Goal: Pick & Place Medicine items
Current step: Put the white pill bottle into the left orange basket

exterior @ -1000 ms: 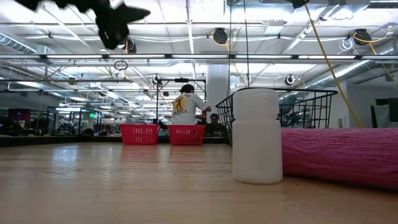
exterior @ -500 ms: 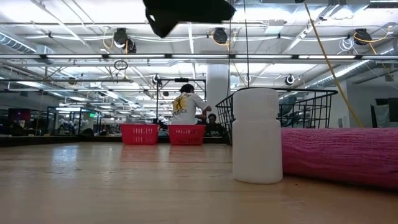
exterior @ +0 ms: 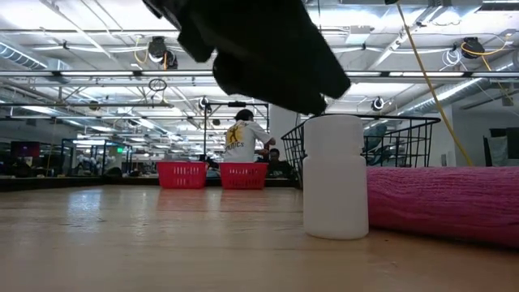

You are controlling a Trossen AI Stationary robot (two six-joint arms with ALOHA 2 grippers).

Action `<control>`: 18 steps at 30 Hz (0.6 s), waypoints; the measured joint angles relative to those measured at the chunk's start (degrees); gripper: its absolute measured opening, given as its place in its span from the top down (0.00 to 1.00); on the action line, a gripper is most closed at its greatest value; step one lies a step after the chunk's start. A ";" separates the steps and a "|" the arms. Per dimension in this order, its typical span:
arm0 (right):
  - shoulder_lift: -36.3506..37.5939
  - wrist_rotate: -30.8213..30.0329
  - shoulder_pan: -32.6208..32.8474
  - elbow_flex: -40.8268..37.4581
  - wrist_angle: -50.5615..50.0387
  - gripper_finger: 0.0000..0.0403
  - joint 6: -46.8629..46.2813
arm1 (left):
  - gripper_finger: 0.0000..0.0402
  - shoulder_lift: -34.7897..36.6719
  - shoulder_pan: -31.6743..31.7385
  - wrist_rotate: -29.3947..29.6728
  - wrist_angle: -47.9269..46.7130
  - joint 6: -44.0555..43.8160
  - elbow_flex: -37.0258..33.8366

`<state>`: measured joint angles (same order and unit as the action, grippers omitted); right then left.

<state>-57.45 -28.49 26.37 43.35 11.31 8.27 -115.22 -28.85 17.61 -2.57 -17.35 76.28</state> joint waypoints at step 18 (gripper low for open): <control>0.00 0.17 0.00 0.00 -0.45 0.48 -0.02 | 0.41 -0.69 0.56 -2.60 -0.30 -0.93 -0.01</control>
<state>-57.45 -28.32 26.37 43.35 10.86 8.25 -115.92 -28.29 15.00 -2.88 -18.28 76.27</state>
